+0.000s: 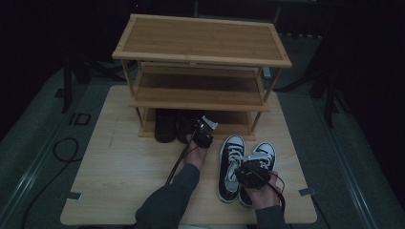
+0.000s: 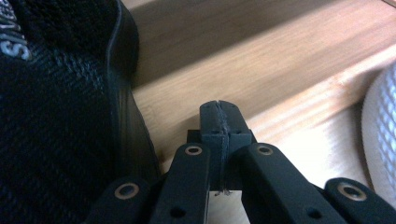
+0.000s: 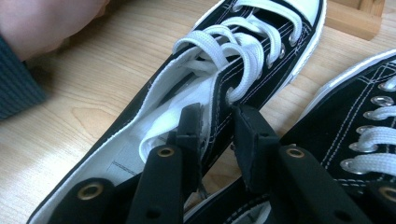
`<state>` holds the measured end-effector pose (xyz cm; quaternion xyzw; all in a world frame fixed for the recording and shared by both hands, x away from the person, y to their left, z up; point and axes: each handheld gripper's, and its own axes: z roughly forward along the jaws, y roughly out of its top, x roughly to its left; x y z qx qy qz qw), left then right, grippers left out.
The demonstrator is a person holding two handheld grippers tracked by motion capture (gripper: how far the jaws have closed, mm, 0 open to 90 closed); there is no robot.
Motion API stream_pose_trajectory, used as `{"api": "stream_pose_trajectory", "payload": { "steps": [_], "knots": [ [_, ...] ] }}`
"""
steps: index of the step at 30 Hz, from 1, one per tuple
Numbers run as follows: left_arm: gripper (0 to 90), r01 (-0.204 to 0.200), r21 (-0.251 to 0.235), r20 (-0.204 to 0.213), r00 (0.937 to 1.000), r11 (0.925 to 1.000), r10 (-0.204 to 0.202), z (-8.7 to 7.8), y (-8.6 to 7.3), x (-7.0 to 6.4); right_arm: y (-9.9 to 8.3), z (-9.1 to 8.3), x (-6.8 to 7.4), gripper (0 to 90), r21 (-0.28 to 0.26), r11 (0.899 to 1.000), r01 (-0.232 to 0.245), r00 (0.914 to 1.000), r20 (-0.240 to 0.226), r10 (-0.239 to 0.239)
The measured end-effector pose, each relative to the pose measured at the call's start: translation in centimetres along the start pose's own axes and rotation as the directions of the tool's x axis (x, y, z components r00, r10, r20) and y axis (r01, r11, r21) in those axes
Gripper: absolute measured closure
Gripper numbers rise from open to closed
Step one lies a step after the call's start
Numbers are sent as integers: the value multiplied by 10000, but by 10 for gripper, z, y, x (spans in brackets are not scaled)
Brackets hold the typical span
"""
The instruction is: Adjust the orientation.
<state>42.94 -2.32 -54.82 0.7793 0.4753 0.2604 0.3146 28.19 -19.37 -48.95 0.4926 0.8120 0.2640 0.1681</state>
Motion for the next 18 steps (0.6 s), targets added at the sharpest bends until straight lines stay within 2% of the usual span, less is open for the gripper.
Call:
{"api": "stream_pose_trajectory", "payload": {
  "steps": [3,10,13,15,18],
  "knots": [
    [900,195,53,-281,9994,9998,-193,4,2,-1,1,1,0,756,134,9999,-7,10000,-71,8],
    [898,322,128,-420,9986,9994,-316,12,6,-4,3,3,-1,752,249,9996,-144,9998,-136,147],
    [898,141,203,-524,9985,9997,-130,13,8,-6,3,4,-1,746,279,9994,-204,9997,-127,208],
    [898,196,199,-453,9988,9996,-187,14,7,-7,4,5,-1,743,297,9993,-213,9997,-112,216],
    [899,68,153,-472,9989,9999,-61,13,6,-6,5,9,-2,754,384,9989,-267,9996,-35,269]
  ]
}}
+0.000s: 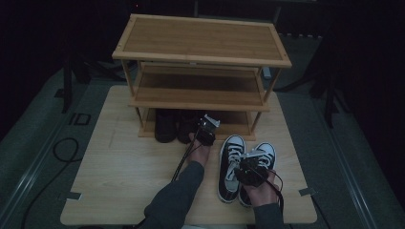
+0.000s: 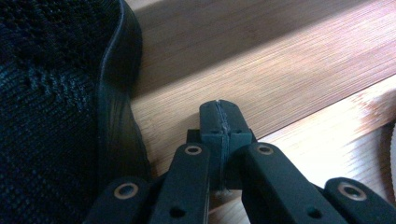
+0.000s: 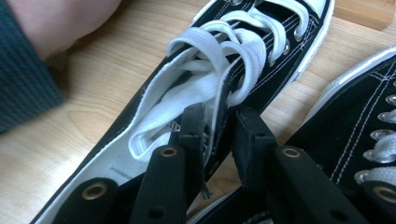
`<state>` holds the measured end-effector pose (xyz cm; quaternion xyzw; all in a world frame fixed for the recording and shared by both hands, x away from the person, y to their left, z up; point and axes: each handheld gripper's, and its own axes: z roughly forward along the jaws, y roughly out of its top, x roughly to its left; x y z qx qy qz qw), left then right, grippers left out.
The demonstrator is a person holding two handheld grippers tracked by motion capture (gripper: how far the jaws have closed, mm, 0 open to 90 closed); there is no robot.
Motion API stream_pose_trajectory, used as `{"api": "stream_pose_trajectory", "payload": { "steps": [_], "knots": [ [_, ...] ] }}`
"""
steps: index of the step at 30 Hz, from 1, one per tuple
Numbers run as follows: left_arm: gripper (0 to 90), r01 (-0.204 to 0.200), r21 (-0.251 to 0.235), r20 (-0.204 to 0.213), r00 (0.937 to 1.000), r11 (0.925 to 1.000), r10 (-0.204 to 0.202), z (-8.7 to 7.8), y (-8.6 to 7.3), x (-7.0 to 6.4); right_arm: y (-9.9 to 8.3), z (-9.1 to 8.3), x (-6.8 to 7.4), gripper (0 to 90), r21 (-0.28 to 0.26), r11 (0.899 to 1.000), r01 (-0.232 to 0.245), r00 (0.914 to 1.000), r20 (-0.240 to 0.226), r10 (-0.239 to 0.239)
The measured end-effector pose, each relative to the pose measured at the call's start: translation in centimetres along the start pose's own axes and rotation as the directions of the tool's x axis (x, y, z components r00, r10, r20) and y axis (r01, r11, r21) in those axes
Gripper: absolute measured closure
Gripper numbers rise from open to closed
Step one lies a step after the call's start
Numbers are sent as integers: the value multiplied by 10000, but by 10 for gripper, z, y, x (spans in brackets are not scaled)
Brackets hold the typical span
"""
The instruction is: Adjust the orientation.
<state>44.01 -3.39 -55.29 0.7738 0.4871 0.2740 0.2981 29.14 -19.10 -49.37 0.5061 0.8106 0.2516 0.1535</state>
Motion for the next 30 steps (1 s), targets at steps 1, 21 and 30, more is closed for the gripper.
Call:
{"api": "stream_pose_trajectory", "payload": {
  "steps": [1,21,30],
  "knots": [
    [899,-29,-6,-10,10000,10000,29,0,0,0,0,1,0,764,28,10000,-15,10000,-16,15],
    [900,544,-435,286,9982,9976,-532,0,-6,4,3,1,1,877,-409,9981,-466,9974,-560,443],
    [900,620,-509,267,9978,9968,-607,0,-8,3,5,-6,2,877,-608,9969,-502,9972,-584,467]
  ]
}}
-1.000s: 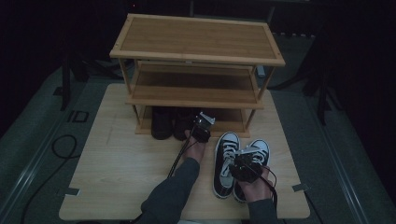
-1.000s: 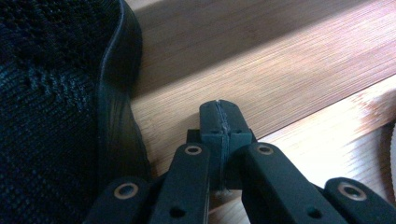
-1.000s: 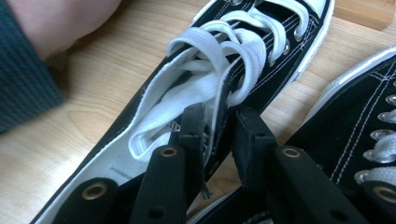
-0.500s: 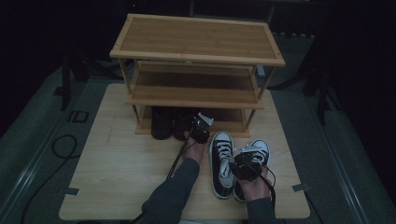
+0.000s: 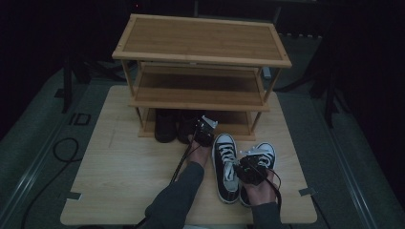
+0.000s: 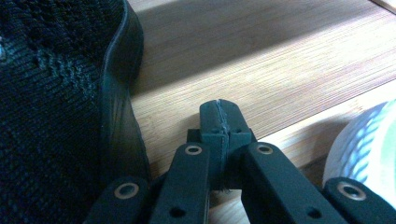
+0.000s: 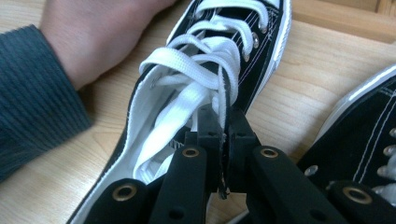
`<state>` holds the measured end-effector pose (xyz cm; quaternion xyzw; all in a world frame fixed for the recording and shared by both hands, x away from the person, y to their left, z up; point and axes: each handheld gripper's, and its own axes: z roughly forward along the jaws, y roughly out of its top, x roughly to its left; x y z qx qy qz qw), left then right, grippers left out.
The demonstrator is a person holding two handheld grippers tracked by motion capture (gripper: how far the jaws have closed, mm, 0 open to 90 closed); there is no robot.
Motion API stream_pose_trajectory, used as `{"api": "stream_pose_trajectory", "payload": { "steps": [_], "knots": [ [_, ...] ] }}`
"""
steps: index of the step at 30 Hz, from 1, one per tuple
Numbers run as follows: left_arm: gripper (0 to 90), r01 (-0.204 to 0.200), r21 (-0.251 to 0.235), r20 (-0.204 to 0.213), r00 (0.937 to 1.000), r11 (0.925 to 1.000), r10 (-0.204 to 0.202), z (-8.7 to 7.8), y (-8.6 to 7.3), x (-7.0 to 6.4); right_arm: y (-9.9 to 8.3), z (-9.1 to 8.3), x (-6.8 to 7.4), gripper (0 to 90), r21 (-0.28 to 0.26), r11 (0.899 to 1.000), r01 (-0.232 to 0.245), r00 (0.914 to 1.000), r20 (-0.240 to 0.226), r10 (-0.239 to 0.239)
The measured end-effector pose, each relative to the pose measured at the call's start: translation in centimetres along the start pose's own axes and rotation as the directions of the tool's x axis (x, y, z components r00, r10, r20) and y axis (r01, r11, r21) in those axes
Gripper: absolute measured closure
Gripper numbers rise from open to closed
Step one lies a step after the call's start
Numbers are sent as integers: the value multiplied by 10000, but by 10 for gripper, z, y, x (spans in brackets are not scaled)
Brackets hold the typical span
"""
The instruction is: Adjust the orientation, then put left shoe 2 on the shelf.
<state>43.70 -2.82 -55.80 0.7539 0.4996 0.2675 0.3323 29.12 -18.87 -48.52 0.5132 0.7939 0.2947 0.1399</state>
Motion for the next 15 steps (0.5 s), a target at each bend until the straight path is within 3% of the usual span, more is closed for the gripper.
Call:
{"api": "stream_pose_trajectory", "payload": {
  "steps": [3,15],
  "knots": [
    [900,8,-10,6,10000,10000,-8,0,0,0,2,-3,2,878,-93,9999,86,10000,-1,-86],
    [900,74,-33,41,10000,10000,-74,0,0,1,12,-15,0,880,-734,9966,-371,9993,-35,370]
  ]
}}
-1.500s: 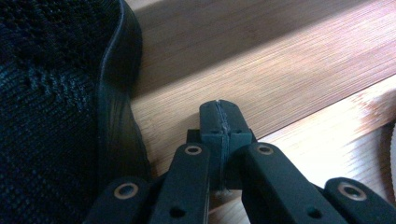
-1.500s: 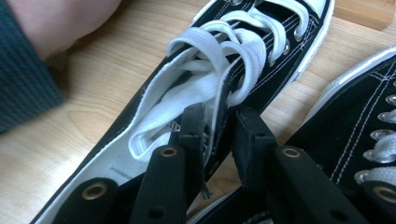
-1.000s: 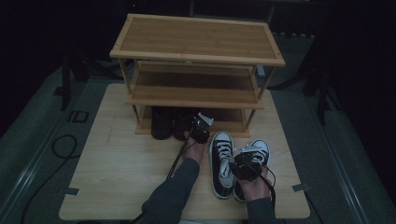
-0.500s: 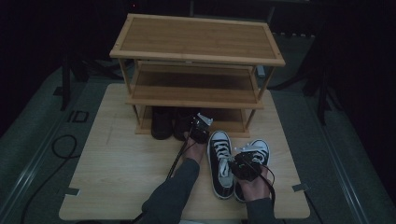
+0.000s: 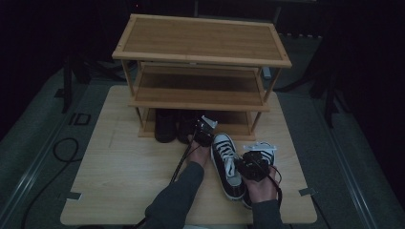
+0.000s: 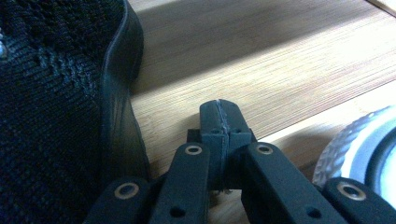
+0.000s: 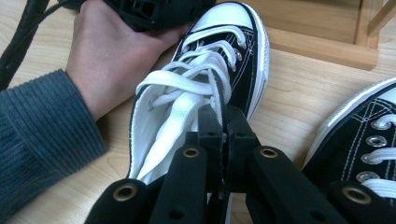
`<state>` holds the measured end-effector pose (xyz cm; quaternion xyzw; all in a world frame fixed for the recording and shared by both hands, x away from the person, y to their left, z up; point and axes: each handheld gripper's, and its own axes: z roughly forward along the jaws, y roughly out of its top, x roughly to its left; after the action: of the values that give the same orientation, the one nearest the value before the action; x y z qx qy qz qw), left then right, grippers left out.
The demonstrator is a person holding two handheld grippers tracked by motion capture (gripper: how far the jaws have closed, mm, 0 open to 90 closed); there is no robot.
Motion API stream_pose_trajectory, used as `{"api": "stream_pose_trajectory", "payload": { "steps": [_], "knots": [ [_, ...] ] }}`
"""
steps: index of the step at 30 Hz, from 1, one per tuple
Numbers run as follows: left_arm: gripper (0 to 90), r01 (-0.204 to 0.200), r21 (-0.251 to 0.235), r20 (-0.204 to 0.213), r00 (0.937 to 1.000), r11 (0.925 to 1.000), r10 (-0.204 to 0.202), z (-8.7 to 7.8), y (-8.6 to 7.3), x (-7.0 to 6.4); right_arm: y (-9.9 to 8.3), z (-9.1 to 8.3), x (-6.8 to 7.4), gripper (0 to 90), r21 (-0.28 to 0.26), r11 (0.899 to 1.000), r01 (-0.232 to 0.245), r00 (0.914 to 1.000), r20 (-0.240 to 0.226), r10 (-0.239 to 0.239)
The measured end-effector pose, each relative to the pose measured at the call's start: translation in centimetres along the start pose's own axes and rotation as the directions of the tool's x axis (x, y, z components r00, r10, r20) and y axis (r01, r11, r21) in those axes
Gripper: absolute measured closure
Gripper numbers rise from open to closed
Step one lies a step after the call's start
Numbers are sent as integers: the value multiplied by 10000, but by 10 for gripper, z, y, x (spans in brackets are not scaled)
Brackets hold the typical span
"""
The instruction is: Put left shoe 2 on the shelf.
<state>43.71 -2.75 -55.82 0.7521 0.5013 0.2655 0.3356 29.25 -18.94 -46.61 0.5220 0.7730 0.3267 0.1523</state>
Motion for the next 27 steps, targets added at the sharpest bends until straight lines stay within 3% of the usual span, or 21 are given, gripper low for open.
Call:
{"api": "stream_pose_trajectory", "payload": {
  "steps": [5,19,27],
  "knots": [
    [900,-15,5,4,10000,10000,15,0,0,0,3,-6,-4,879,-272,9993,-250,9997,15,251],
    [900,-19,10,8,10000,10000,19,0,0,0,20,-22,-17,879,-769,9965,-331,9993,165,345],
    [900,-30,14,-2,10000,10000,30,0,0,0,31,-30,-26,879,-918,9957,-109,9997,202,128]
  ]
}}
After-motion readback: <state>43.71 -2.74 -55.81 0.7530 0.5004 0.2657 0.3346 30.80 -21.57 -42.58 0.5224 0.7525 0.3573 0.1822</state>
